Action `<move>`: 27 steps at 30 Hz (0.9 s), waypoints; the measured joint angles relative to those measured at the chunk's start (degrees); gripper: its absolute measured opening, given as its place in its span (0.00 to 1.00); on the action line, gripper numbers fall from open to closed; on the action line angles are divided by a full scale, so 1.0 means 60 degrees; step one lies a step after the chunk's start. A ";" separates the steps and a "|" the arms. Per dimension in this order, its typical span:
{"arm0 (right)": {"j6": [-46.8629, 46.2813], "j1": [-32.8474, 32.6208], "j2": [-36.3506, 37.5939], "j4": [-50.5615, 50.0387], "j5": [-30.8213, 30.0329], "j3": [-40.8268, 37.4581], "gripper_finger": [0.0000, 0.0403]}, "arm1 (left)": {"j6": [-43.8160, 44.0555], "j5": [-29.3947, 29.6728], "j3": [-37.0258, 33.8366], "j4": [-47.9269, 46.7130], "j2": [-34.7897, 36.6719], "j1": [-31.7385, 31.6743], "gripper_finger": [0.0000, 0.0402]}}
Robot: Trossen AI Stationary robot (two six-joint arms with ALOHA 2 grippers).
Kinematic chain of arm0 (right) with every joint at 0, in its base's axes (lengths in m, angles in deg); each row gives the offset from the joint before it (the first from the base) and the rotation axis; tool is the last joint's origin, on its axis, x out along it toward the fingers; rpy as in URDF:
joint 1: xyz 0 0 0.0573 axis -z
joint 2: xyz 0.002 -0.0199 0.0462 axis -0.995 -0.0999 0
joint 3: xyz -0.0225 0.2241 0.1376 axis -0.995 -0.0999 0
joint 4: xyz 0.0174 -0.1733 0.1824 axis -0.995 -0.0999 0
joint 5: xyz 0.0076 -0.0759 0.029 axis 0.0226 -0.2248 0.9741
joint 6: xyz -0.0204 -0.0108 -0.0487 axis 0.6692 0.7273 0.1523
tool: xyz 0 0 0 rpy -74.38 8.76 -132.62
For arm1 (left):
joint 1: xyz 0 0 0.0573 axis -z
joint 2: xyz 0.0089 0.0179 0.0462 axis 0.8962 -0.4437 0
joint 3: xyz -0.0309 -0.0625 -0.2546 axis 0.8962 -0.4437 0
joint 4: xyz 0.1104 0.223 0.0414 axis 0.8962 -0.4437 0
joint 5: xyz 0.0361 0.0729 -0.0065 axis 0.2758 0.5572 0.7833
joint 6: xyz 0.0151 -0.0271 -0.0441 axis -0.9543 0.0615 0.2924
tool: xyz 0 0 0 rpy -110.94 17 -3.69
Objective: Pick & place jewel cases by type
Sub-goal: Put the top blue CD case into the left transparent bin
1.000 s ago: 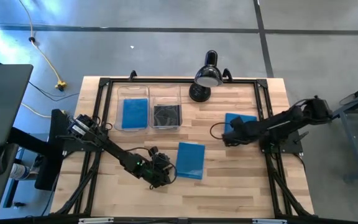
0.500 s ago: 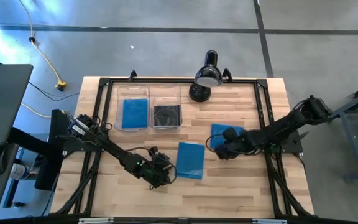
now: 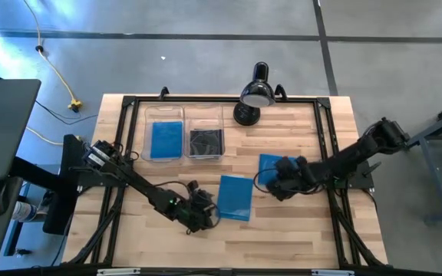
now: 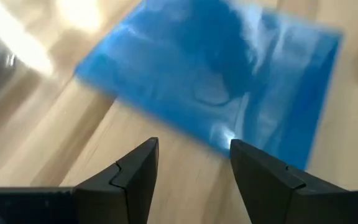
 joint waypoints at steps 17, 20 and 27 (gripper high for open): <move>-0.0434 0.0147 0.0104 -0.2977 0.0937 -0.0195 0.00 | -0.1724 -0.4338 0.3174 -0.0026 0.0098 -0.3301 0.49; -0.0360 -0.0055 0.0272 -0.3499 0.1114 -0.0187 0.00 | -0.2028 -0.5286 0.3640 0.0042 -0.0118 -0.3892 0.49; -0.0768 -0.0862 0.0859 -0.4327 0.1611 -0.0187 0.00 | -0.3594 -0.6052 0.4232 -0.0288 -0.1020 -0.4595 0.49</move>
